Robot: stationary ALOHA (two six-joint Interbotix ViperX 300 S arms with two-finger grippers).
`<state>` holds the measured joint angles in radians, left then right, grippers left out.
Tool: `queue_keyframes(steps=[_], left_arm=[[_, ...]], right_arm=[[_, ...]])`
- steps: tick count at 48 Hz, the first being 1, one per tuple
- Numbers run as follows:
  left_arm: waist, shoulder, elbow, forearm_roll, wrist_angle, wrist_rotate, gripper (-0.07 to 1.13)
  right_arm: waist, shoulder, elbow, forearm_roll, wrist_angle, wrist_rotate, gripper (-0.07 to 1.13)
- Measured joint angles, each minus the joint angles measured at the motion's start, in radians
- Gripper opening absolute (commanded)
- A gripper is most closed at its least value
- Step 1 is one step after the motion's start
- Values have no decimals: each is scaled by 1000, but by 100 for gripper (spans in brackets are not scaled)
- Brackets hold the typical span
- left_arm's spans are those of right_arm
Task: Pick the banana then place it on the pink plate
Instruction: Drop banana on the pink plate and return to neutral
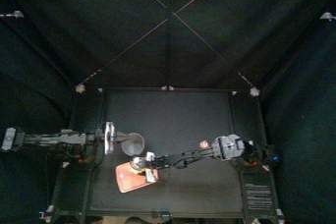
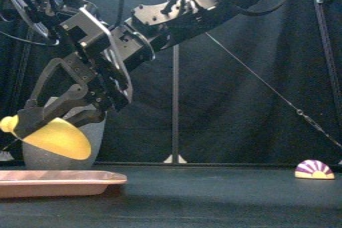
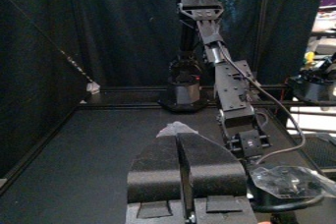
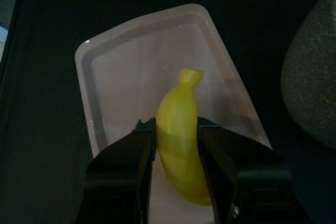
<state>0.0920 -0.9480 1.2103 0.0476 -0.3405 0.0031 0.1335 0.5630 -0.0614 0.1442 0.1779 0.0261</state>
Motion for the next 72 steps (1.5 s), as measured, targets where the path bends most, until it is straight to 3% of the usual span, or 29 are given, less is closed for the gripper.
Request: queue_keyframes(steps=[8, 25, 39, 52, 72], left_arm=[[2, 0, 0, 0, 0, 0, 3], [3, 0, 3, -2, 0, -2, 3], [0, 0, 9, -2, 0, -5, 3], [0, 0, 15, -3, -2, -5, 3], [-2, 0, 20, -2, -2, -3, 3]], right_arm=[[12, 0, -6, -8, -2, 0, 84], [11, -54, 118, 14, -63, 0, 85], [9, -324, 445, 94, -319, 2, 85], [-8, -575, 744, 100, -591, -6, 85], [-112, -956, 1009, 103, -684, -3, 85]])
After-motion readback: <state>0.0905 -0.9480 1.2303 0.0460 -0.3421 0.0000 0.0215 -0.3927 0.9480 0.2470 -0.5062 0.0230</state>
